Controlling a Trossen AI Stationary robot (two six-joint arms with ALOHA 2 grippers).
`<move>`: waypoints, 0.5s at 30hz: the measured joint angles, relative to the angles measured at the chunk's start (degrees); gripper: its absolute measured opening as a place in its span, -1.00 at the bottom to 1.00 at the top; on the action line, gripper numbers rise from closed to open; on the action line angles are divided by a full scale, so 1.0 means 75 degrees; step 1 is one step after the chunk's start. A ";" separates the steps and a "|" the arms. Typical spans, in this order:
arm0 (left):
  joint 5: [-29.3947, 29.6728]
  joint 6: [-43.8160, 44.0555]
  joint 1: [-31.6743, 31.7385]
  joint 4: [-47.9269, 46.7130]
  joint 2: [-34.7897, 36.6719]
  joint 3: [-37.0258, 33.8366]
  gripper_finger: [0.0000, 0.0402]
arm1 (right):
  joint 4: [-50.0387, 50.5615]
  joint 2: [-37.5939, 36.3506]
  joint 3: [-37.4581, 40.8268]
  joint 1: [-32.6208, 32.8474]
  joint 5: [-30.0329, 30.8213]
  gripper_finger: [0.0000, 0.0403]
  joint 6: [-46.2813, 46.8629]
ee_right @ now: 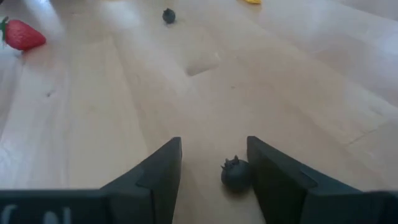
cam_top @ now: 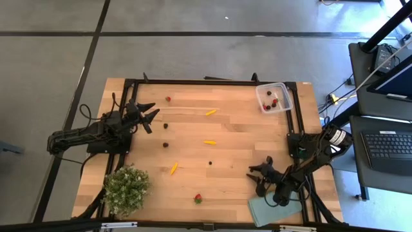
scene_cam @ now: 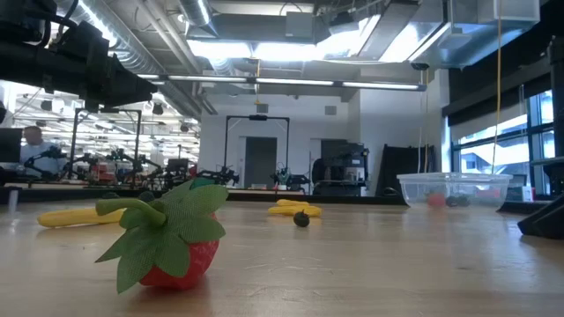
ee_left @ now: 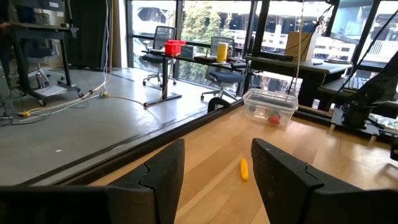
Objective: Pick and placing Produce into tupperware
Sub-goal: Put the blueberry into the transparent bin
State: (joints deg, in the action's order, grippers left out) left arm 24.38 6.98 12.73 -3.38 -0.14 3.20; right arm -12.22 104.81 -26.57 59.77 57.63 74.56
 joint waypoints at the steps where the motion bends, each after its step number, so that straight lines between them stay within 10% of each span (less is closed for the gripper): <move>1: 0.0000 -0.0003 0.0000 0.0000 0.0000 0.0000 -0.11 | -0.0005 0.0000 -0.0018 0.0003 -0.0005 -0.10 -0.0001; 15: 0.0490 -0.0006 0.0003 0.0000 0.0000 0.0000 -0.11 | 0.0067 -0.0020 -0.0061 0.0009 -0.0207 -0.10 0.0029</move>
State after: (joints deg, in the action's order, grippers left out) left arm 28.05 6.94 12.75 -3.38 -0.14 3.20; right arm -11.72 104.66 -27.03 59.83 56.08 74.78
